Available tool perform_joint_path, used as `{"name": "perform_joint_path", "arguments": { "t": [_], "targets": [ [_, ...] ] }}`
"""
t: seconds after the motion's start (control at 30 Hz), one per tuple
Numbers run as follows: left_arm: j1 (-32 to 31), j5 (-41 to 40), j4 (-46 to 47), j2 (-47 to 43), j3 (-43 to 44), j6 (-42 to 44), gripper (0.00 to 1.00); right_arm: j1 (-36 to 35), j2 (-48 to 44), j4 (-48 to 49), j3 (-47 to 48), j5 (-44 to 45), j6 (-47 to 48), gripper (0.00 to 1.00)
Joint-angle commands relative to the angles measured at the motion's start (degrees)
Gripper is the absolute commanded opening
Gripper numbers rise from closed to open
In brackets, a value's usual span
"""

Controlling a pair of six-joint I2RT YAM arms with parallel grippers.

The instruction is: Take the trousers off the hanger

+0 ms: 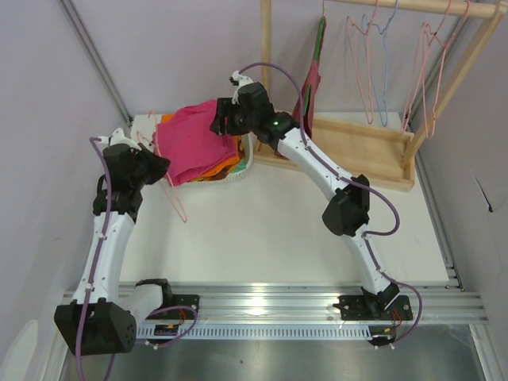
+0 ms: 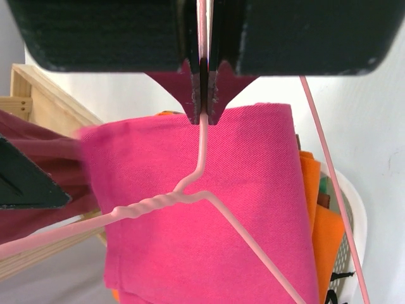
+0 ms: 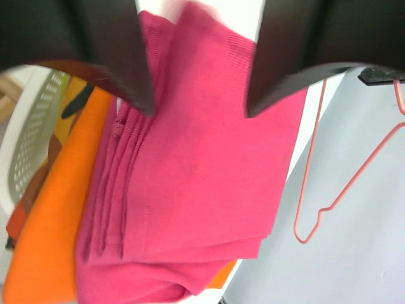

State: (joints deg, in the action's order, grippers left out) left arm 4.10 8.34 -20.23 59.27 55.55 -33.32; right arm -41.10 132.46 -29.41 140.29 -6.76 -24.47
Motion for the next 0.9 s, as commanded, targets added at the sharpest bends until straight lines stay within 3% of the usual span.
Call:
{"name": "perform_joint_path", "arguments": {
  "t": [0.0,0.13,0.23,0.33,0.47,0.63,0.87],
  "targets": [
    [1.00,0.98,-1.29,-0.29,6.13,2.38,0.00,0.14,-5.54,-3.80,2.71,-0.97,3.54,0.70],
    [1.35,-0.16,-5.86,-0.38,11.68,3.88,0.00,0.06,-8.44,-5.05,0.96,-1.76,4.87,0.72],
    [1.61,-0.16,-7.45,-1.08,16.32,4.14,0.00,-0.38,-9.94,-4.69,-0.01,-1.94,5.66,0.67],
    [1.70,0.71,-8.77,-1.87,19.75,3.97,0.00,-1.43,-10.56,-4.17,-0.02,-2.99,5.57,0.59],
    [1.70,4.66,-6.24,-2.31,21.01,3.00,0.00,-3.72,-10.12,-0.57,-1.50,-5.80,5.13,0.39],
    [1.97,14.13,8.24,-1.44,11.54,2.21,0.00,-4.16,-6.08,4.88,-3.18,-7.30,3.20,0.11],
    [1.97,19.25,28.82,1.46,-0.35,-3.32,0.00,-3.20,-3.88,6.29,-10.11,-3.34,5.13,0.00]
  ]
}}
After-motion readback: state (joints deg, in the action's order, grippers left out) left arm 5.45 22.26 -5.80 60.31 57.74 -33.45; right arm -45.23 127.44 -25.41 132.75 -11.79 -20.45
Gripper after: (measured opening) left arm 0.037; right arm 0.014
